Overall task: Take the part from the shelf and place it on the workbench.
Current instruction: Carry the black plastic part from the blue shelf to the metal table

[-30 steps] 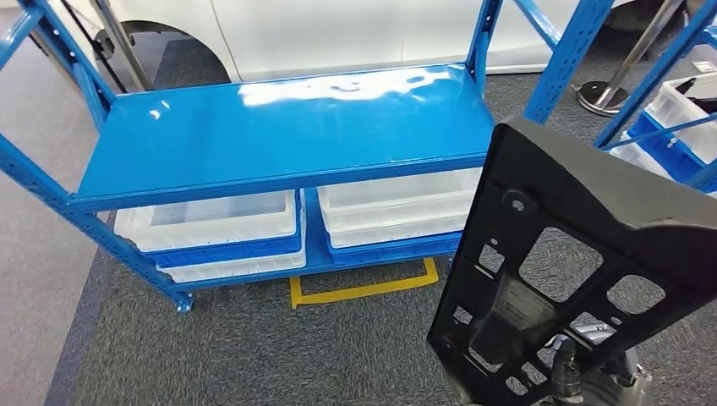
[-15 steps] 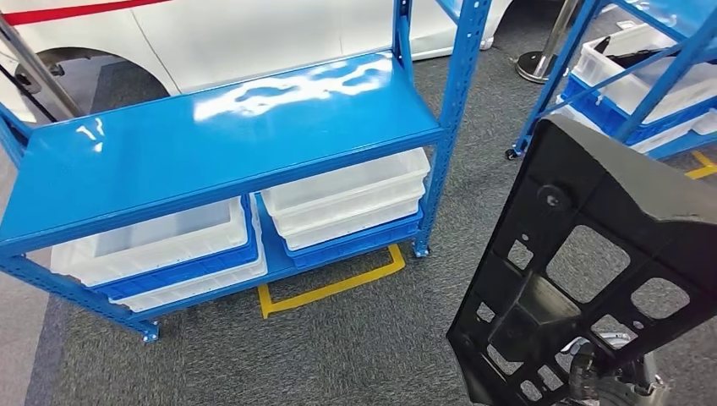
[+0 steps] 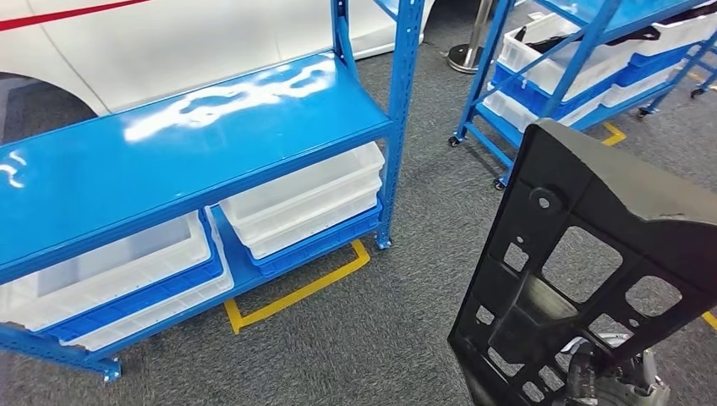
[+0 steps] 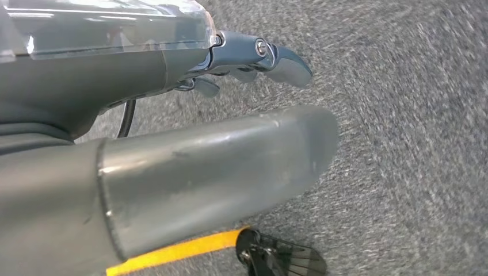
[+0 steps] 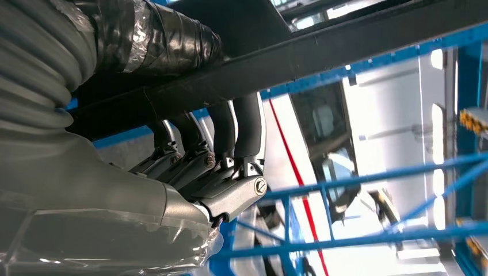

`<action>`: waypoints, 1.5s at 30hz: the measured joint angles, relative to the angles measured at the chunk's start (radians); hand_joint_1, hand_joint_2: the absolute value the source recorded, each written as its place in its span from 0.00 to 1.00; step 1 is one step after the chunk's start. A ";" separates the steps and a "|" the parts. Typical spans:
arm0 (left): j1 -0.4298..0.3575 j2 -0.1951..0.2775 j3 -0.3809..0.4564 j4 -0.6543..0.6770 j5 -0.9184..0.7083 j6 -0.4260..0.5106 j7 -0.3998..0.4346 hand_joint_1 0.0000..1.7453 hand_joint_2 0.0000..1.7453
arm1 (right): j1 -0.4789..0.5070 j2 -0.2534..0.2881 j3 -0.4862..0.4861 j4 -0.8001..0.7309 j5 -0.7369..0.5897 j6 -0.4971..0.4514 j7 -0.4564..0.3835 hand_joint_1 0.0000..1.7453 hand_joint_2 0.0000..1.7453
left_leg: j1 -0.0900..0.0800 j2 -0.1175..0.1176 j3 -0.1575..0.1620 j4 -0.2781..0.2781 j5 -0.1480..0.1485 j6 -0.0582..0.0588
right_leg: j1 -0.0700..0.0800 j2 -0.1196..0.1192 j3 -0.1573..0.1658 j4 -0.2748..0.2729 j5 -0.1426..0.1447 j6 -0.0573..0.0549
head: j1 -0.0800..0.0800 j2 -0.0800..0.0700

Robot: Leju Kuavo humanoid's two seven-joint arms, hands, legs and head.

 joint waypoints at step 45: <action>-0.007 -0.006 0.017 0.000 -0.031 0.010 -0.010 0.00 0.00 | 0.012 0.002 -0.009 0.000 0.032 -0.079 -0.008 1.00 1.00 | 0.001 0.012 -0.068 0.192 -0.135 -0.045 | -0.001 -0.023 0.139 -0.227 0.091 -0.041 | 0.005 0.000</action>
